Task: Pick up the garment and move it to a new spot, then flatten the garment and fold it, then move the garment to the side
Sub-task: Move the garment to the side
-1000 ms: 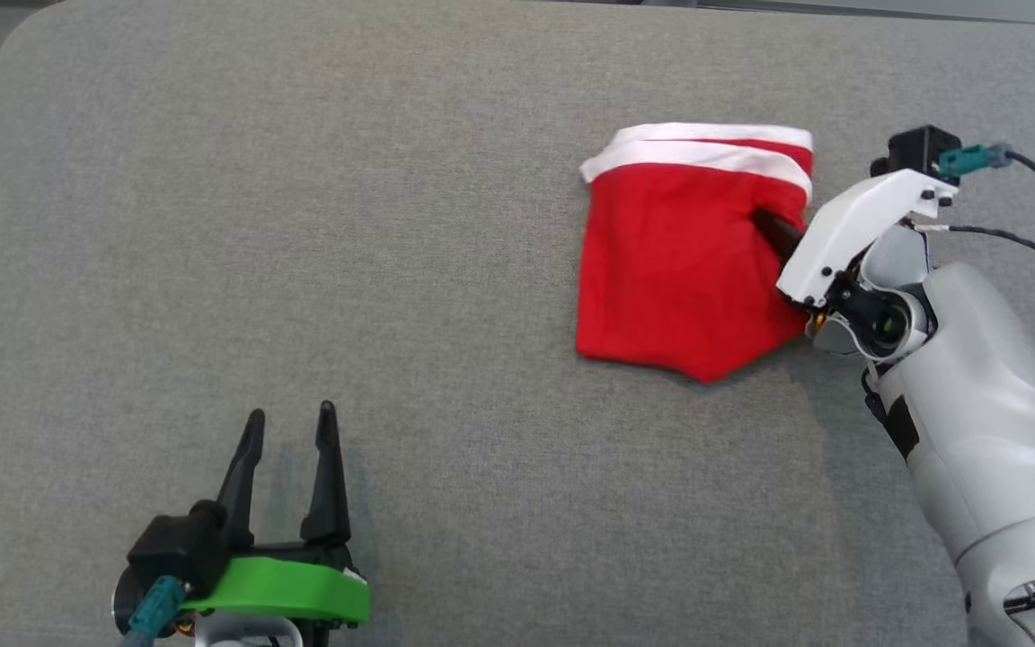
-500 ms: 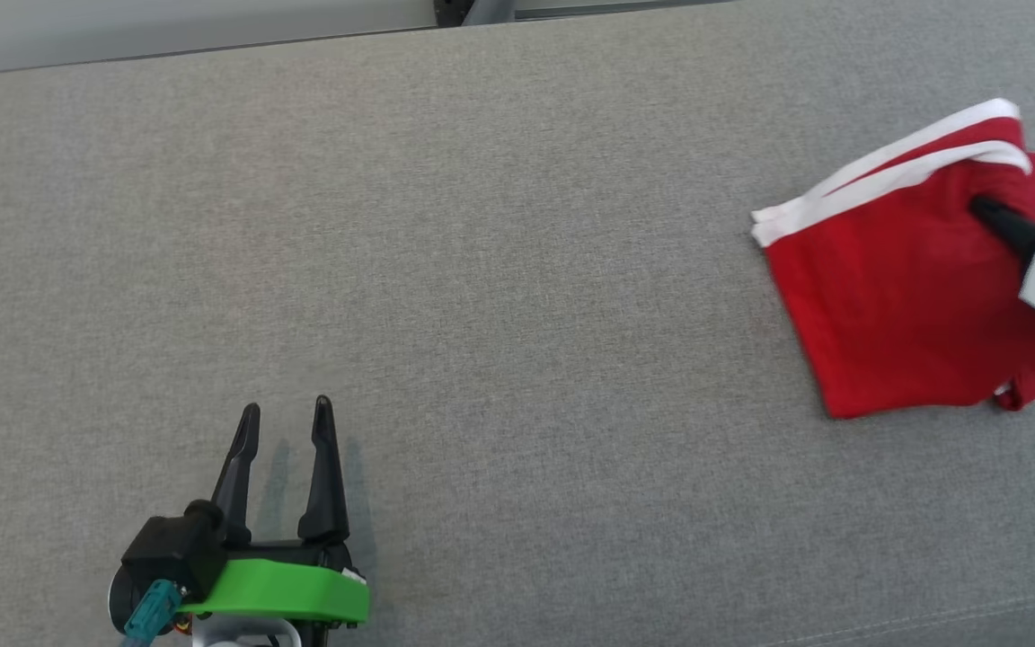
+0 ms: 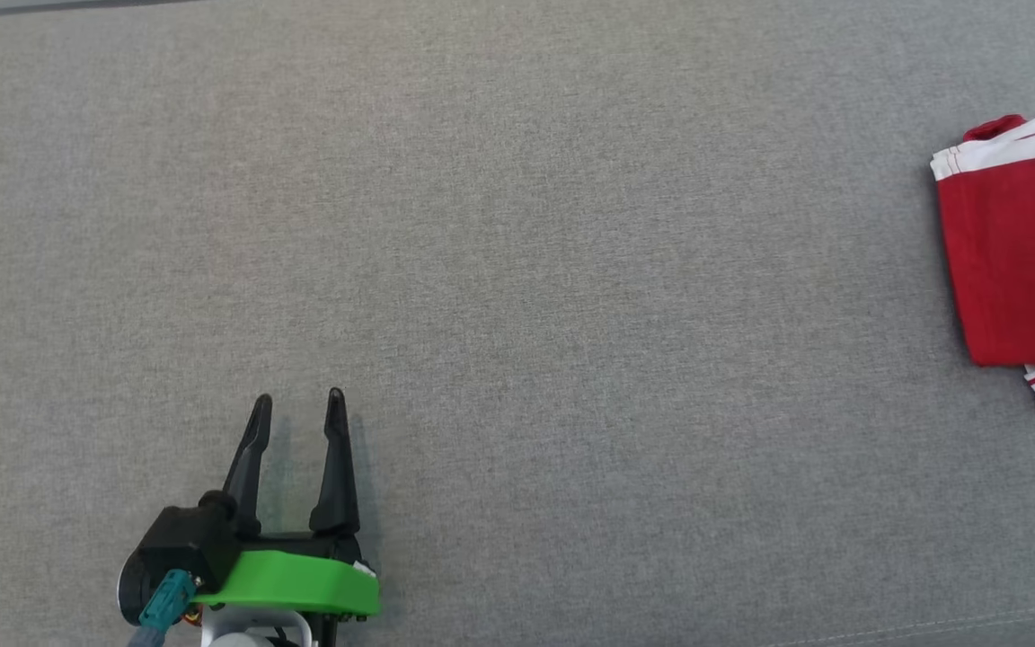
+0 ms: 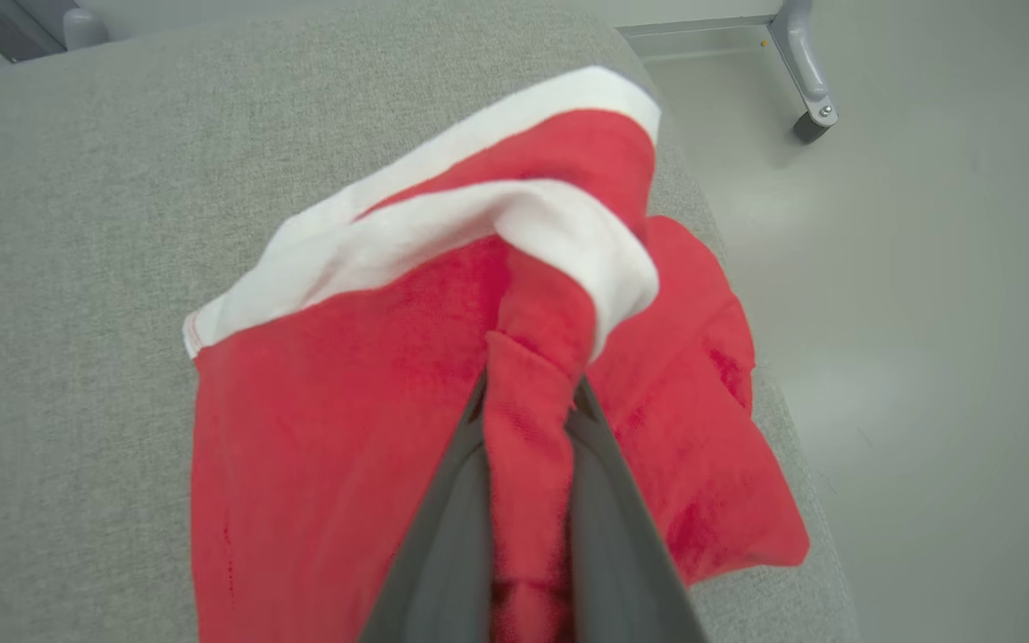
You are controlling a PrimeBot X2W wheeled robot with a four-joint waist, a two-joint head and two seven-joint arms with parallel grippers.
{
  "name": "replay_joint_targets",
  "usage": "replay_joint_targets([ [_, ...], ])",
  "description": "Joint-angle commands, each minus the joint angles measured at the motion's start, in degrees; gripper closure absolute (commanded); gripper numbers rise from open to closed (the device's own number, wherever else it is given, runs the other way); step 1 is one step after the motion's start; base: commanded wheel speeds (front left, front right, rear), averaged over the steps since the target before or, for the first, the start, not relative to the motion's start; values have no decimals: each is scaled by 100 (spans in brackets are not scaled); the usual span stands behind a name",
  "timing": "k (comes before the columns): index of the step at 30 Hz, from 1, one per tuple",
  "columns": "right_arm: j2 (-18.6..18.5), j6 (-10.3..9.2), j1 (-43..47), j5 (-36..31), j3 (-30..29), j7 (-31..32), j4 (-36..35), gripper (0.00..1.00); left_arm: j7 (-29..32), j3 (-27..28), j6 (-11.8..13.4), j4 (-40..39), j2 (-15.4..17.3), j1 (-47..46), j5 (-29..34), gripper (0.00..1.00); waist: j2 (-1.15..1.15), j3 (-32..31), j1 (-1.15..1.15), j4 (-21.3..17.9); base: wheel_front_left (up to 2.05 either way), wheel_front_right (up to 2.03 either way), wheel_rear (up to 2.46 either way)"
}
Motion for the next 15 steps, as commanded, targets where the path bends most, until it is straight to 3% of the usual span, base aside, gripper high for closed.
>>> replay_joint_targets([
  [1, 11, 0, -86, -234, 23, -268, 209, 81, -17, 15, 43, -9, 23, -74, 42, 0, 20, 157, 0, 146, 0, 0, 0],
  [2, 24, -1, -113, -365, 29, -458, 317, 21, -17, 29, 56, -2, 23, -74, 41, 0, 20, 178, 0, 156, 0, 0, 0],
  [3, 32, -1, -147, -499, 2, -664, 454, 0, -17, 43, 64, 1, 23, -69, 37, 0, 20, 191, 0, 158, 0, 0, 0],
  [9, 48, -2, -278, -1069, 236, -1201, 1059, 0, -17, 131, 91, 23, 23, 53, 24, 0, 20, 134, 0, 20, 0, 0, 0],
  [15, -50, -2, -281, -1457, 424, -1876, 863, 0, -17, 195, 43, -16, 23, 107, -8, 0, 20, -168, 0, -172, 0, 0, 0],
])
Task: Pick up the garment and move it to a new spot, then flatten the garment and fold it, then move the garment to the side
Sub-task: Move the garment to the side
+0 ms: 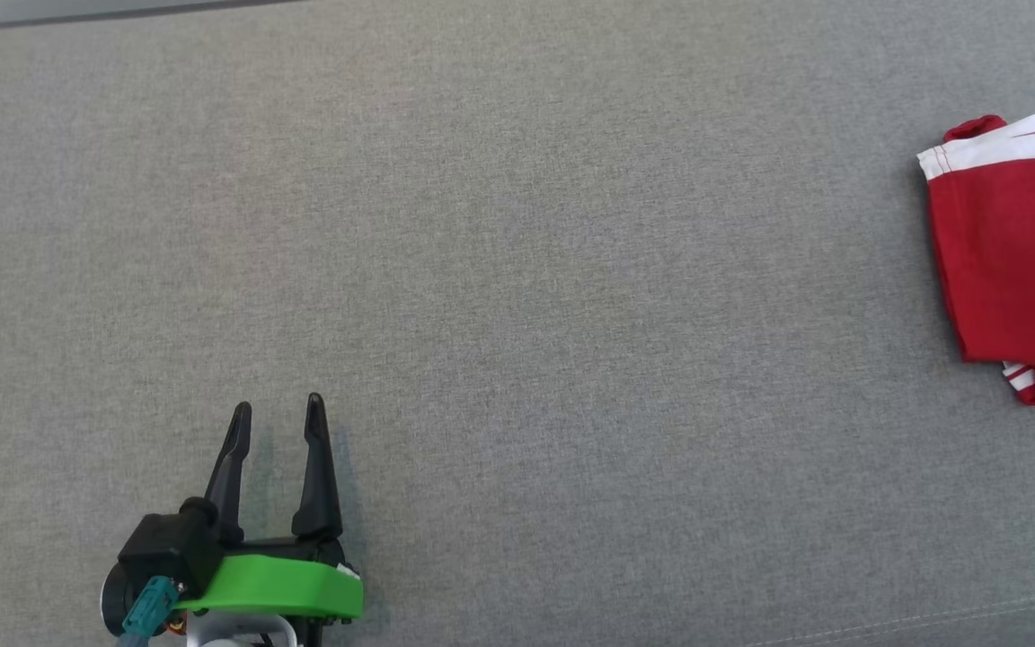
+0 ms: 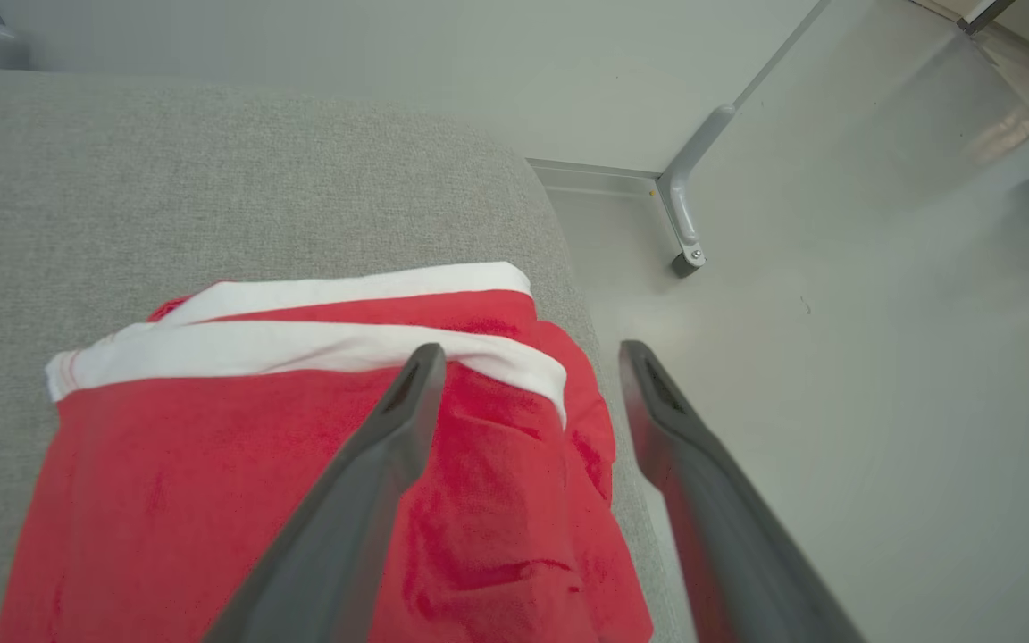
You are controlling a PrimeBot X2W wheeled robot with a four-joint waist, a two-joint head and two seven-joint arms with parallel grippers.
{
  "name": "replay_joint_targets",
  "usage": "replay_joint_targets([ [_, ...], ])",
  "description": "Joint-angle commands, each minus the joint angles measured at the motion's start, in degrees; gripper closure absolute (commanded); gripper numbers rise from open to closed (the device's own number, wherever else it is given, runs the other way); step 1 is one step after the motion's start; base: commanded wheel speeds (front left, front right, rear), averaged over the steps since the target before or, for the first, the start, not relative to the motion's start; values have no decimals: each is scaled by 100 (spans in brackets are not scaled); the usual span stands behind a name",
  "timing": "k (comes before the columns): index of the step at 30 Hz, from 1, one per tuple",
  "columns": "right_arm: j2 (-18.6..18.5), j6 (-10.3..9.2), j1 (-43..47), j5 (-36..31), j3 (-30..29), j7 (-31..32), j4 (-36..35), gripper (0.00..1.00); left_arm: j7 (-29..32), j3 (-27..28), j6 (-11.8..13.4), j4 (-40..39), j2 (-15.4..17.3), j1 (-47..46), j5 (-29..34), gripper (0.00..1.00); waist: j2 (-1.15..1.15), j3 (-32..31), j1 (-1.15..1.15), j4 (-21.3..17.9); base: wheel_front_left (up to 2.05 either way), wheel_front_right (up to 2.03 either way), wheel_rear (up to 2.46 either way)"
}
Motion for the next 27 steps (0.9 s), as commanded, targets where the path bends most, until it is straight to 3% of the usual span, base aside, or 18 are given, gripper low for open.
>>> replay_joint_targets([
  [1, -26, -6, 56, -152, 73, -181, -142, 0, -17, 51, -38, -25, 22, 91, -3, 0, 20, -259, 0, -159, 0, 0, 0],
  [10, 276, -8, 1132, 123, 119, -1062, -1673, 0, -17, 291, -96, -33, 22, 433, -141, 0, 20, -1048, 0, -204, 0, 0, 0],
  [19, 1169, -4, 3214, 120, -208, -2084, -3259, 0, -17, 452, -138, 143, 22, 798, -36, 0, 20, -1616, 0, 74, 0, 0, 0],
  [27, 2019, -7, 4455, -462, -496, -2947, -3149, 0, -17, 526, -381, 368, 22, 785, 239, 0, 20, -1909, 0, 302, 0, 0, 0],
])
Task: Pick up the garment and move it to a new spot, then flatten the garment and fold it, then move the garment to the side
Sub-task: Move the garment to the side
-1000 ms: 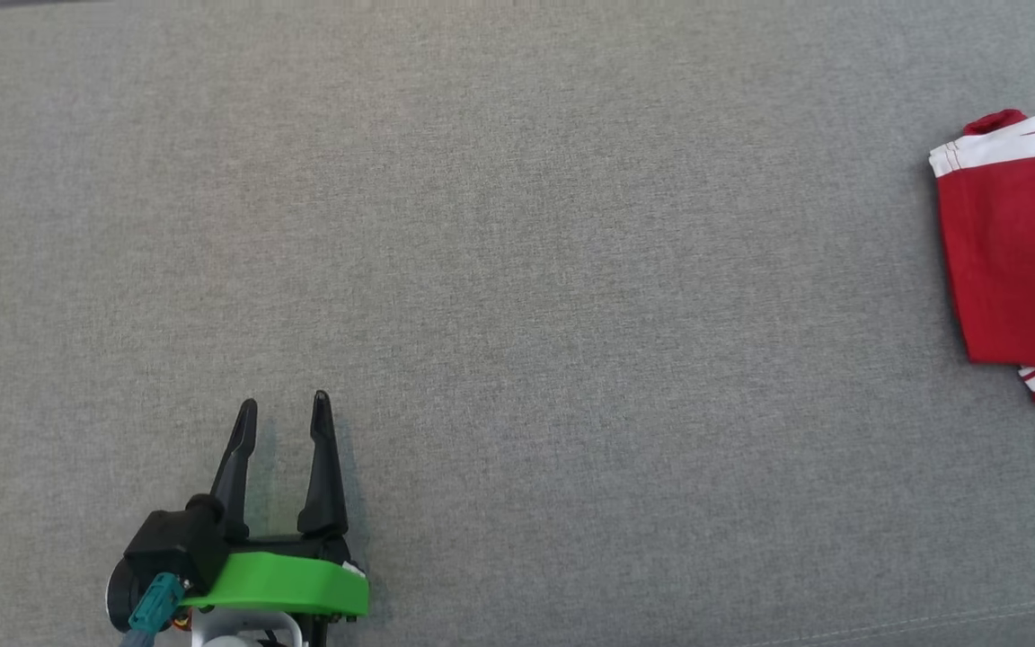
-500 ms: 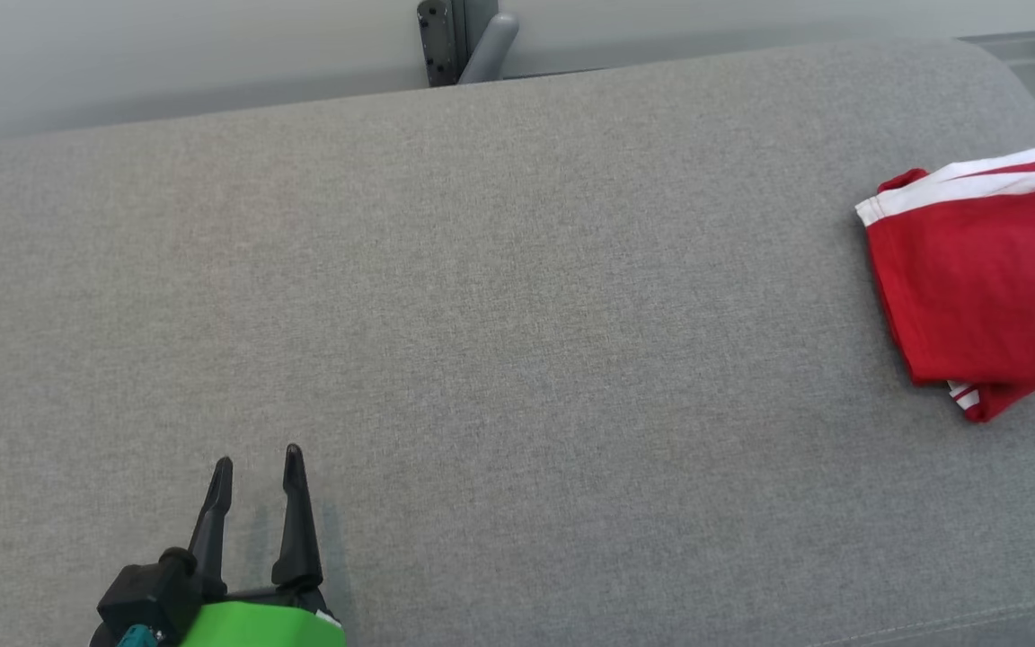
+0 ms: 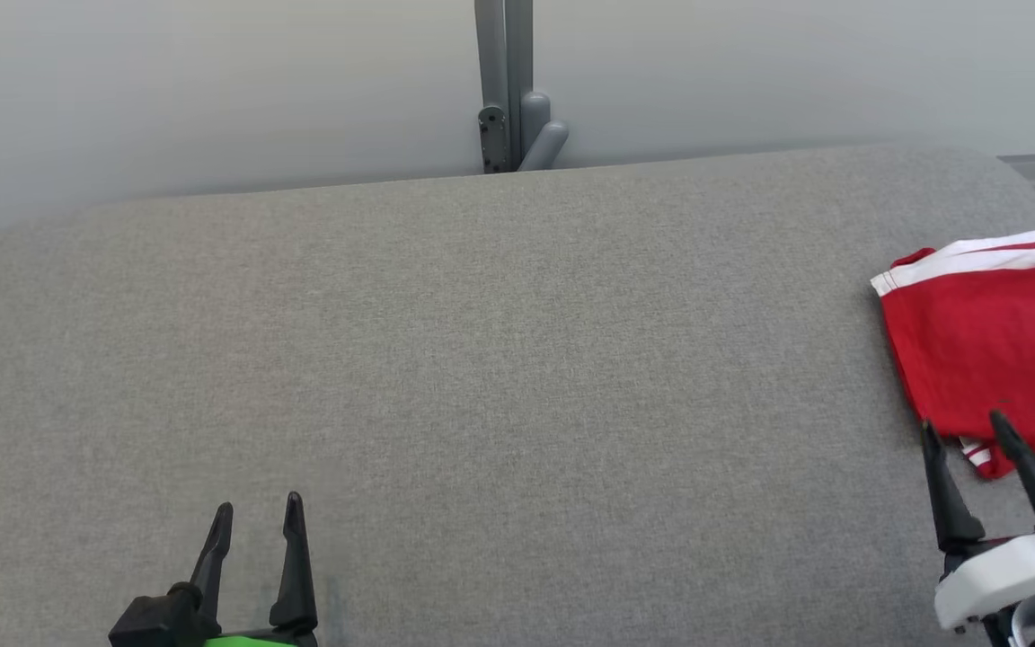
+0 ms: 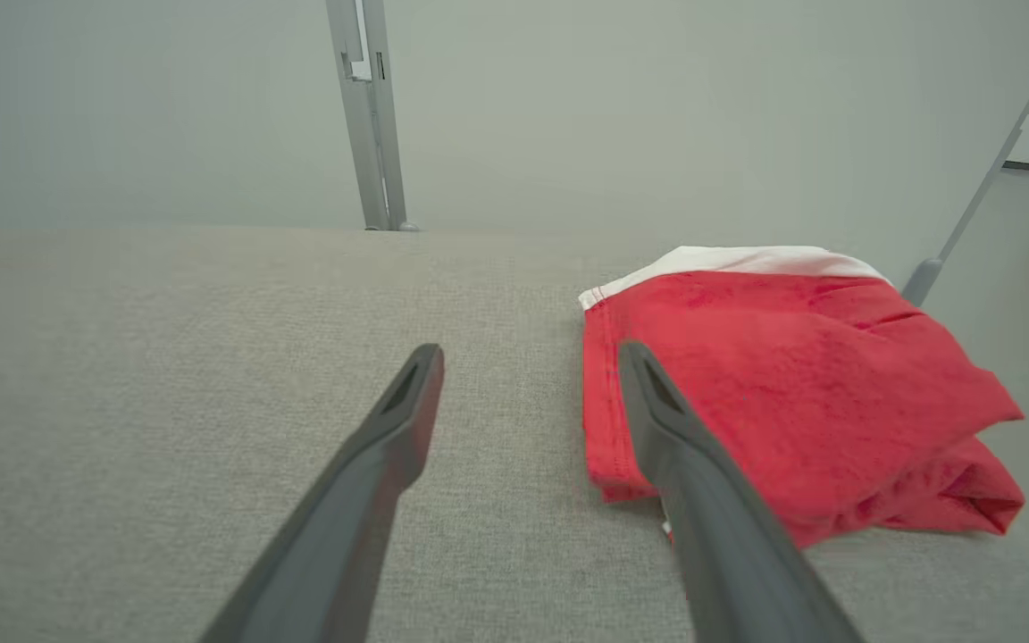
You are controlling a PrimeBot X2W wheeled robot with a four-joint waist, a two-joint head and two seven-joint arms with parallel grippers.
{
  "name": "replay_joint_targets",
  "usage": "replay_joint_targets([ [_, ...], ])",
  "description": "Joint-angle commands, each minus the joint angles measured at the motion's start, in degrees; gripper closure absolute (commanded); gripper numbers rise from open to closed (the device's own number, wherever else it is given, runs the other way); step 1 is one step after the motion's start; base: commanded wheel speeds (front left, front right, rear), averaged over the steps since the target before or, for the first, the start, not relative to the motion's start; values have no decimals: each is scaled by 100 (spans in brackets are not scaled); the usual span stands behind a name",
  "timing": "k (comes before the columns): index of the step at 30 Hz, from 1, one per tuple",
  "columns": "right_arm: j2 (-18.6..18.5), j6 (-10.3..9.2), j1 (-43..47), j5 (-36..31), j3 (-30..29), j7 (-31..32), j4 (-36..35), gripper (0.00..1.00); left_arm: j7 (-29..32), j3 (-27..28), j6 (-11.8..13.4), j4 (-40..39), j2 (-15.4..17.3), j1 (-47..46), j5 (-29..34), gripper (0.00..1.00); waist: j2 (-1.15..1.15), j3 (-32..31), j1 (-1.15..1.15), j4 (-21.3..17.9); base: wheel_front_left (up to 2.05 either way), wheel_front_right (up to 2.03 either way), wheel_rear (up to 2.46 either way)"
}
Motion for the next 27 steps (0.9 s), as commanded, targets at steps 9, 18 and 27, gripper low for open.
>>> replay_joint_targets([
  [9, 821, -7, 406, -812, -107, -136, 91, 0, -17, 105, -93, 97, 22, 71, -17, 0, 20, -294, 0, 115, 0, 0, 0],
  [18, 1275, -7, 371, -1115, -168, -138, 7, 0, -17, 152, -198, 323, 22, 24, 61, 0, 20, -356, 0, 27, 0, 0, 0],
  [27, 1395, -7, 357, -1204, -240, -138, 61, 0, -17, 106, -250, 426, 22, -87, 45, 0, 20, -370, 0, 24, 0, 0, 0],
])
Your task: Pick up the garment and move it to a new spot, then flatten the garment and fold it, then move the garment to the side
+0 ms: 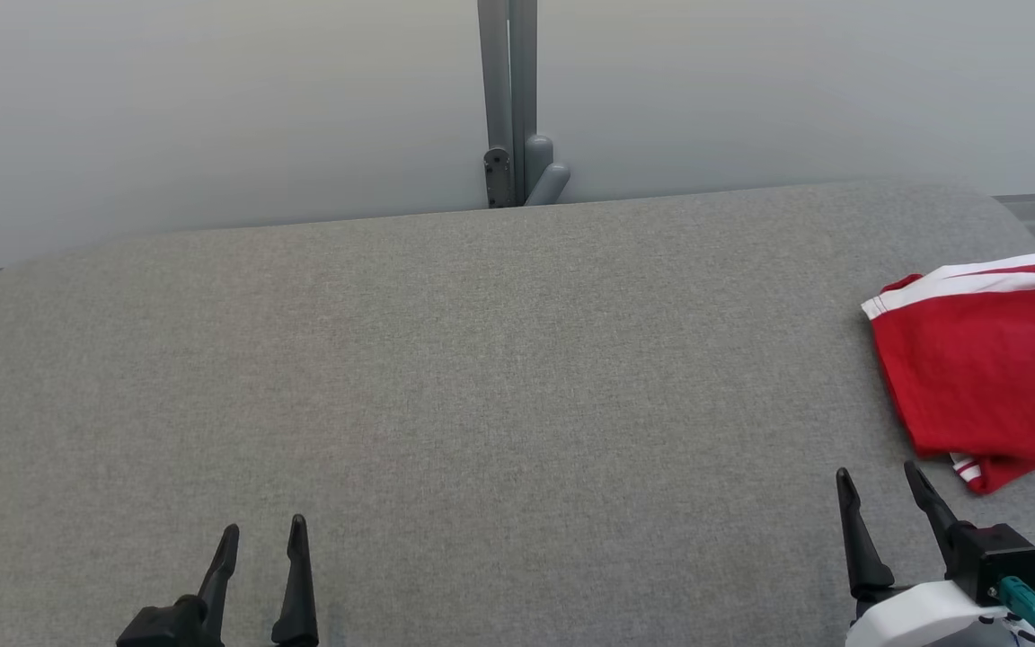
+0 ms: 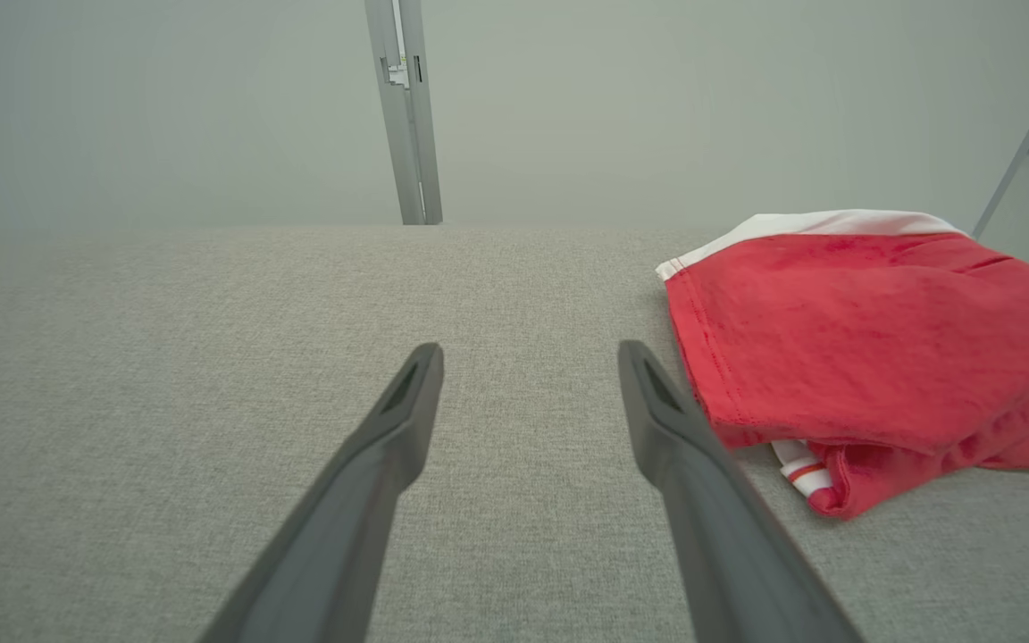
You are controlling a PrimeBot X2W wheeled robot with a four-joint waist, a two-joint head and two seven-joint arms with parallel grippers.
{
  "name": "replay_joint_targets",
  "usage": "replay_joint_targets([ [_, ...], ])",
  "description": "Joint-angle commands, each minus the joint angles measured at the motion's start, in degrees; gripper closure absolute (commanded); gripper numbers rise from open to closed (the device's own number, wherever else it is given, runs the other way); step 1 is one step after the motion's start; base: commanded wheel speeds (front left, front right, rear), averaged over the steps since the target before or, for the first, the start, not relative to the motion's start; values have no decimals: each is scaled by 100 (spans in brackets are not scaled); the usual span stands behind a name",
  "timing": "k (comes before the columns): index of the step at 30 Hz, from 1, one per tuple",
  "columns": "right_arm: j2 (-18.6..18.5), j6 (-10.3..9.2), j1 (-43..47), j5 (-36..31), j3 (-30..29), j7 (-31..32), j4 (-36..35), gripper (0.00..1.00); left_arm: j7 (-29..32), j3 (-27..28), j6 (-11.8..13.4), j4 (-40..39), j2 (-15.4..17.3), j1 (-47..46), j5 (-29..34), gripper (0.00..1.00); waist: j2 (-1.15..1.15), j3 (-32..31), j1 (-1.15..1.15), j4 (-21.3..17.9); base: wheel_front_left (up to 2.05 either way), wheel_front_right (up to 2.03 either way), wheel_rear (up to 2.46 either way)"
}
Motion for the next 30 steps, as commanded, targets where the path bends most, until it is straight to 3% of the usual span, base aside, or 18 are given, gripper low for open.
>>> replay_joint_targets([
  [1, 1, -7, -8, -32, -18, -22, 15, 0, -17, -8, -22, 8, 20, -74, 25, 0, 20, 1, 0, 2, 0, 0, 0],
  [11, 59, -7, 36, -80, -62, -22, 12, 0, -17, -22, -31, 54, 20, -86, -24, 0, 20, -23, 0, 12, 0, 0, 0],
  [13, 64, 8, 7, -117, -22, -19, -2, 0, -18, 14, 2, 36, 26, -90, -58, 0, 20, -2, 0, -525, 0, 0, 0],
  [20, 26, -8, -9, -155, -6, -18, -34, 0, -16, -64, 14, 31, 20, -102, -78, 0, 20, 20, 0, -538, 0, 0, 0],
  [21, 35, 1, 9, -127, 3, -5, 1, 100, 2, -54, 3, 33, -2, -60, -49, 100, 0, -22, 0, -379, 0, 0, 0],
  [25, 58, 2, 106, -99, 5, 27, 214, 100, 40, -85, 1, 226, -31, 13, -67, 100, 0, -21, 0, -381, 0, 0, 0],
  [30, 65, 2, 6, 483, -56, 211, 254, 100, 182, -6, -20, 238, -28, -71, -558, 100, 1, -11, 0, -363, 0, 0, 0],
])
